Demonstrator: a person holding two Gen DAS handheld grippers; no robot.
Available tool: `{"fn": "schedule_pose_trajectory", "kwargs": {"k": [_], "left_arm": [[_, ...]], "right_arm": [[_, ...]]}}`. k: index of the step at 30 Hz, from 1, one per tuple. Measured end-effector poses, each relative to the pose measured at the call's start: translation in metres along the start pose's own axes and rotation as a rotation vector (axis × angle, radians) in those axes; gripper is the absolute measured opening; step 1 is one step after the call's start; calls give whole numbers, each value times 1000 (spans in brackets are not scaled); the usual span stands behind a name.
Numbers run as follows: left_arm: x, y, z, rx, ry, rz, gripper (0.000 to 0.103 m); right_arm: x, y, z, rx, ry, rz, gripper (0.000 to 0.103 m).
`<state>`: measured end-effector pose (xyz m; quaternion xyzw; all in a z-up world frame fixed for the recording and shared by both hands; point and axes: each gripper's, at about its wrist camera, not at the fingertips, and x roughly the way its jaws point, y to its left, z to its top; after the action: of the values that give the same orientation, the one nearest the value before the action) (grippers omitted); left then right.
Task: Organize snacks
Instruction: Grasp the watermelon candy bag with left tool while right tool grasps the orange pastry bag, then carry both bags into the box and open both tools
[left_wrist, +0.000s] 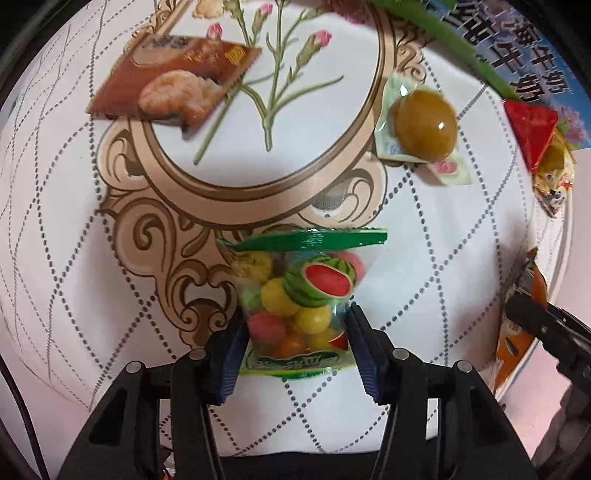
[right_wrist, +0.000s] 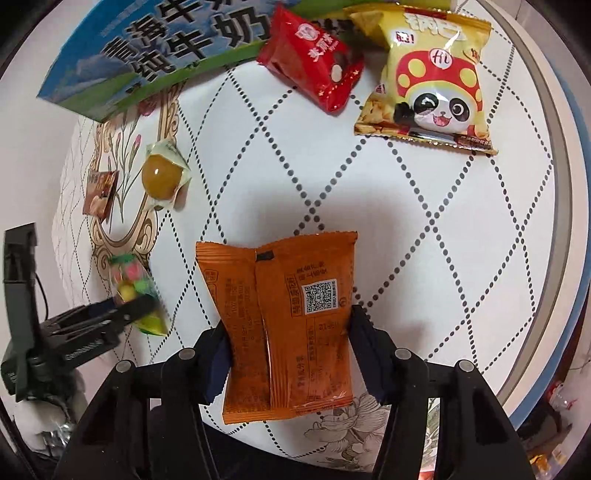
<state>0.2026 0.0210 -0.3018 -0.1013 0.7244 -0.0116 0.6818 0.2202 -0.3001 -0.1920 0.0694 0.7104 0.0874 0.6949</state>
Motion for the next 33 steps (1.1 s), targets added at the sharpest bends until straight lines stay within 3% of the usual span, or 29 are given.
{"fn": "schedule_pose_trajectory", "kwargs": {"k": [6, 9, 13, 18, 20, 21, 23, 33], "left_arm": [[3, -1, 4, 24, 0, 39, 57], [6, -24, 1, 31, -5, 36, 61], [12, -19, 4, 38, -7, 23, 65], [19, -25, 10, 37, -8, 27, 68], [18, -26, 10, 32, -16, 26, 67], [15, -27, 9, 27, -27, 29, 59], [13, -22, 10, 34, -49, 27, 49], [-39, -55, 9, 101, -136, -8, 49]], "right_arm": [[6, 9, -4, 2, -24, -23, 63], [13, 23, -7, -1, -34, -25, 65], [-1, 19, -17, -20, -69, 4, 76], [5, 16, -17, -43, -69, -14, 76], [6, 11, -18, -55, -84, -30, 71], [7, 11, -17, -53, -90, -33, 64], [6, 12, -18, -46, -104, -29, 63], [-30, 17, -12, -41, -162, 59, 58]]}}
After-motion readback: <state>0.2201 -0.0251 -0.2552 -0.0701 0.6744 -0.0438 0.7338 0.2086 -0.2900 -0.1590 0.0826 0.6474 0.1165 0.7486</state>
